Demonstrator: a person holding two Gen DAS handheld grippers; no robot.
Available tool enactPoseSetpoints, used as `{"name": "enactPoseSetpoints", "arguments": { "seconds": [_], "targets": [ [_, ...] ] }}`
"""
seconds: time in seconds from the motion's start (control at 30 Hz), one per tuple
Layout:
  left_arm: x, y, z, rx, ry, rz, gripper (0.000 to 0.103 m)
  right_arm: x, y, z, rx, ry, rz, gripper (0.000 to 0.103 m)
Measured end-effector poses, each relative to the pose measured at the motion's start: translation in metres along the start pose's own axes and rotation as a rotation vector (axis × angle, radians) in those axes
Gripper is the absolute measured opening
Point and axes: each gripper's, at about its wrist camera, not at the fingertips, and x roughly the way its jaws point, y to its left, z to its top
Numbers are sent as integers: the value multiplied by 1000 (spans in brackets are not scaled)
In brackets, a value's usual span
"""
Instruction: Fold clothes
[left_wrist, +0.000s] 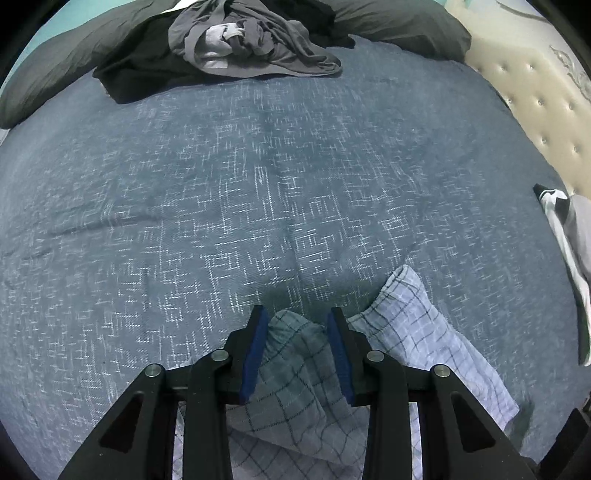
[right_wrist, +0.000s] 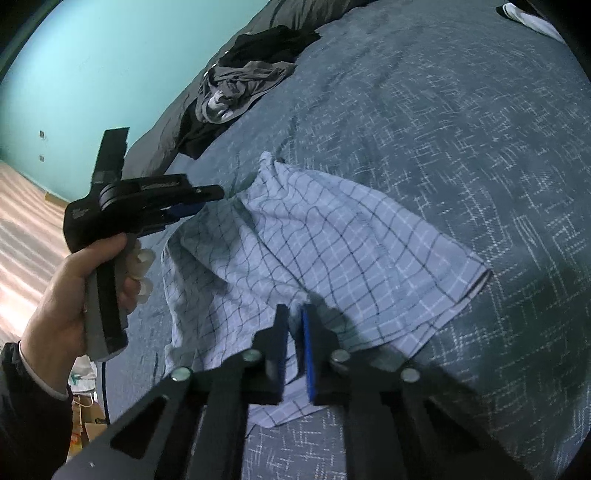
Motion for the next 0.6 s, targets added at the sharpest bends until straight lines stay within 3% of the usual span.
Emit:
{"name": "enactPoseSetpoints", "arguments": {
  "seconds": [0.07, 0.23, 0.43, 0.6],
  "targets": [
    [0, 0, 0, 6, -3, 0, 22, 0, 1, -1, -2, 2, 12, 4],
    [-6, -3, 0, 22, -20, -6, 13, -4, 4, -1, -7, -5, 32, 3],
    [-29, -6, -1, 14, -77, -23, 11, -12, 6, -3, -12, -19, 48, 3],
    [-45, -21, 2, 62, -117, -22, 10, -29, 5, -2, -1, -59, 65, 3]
  ]
}}
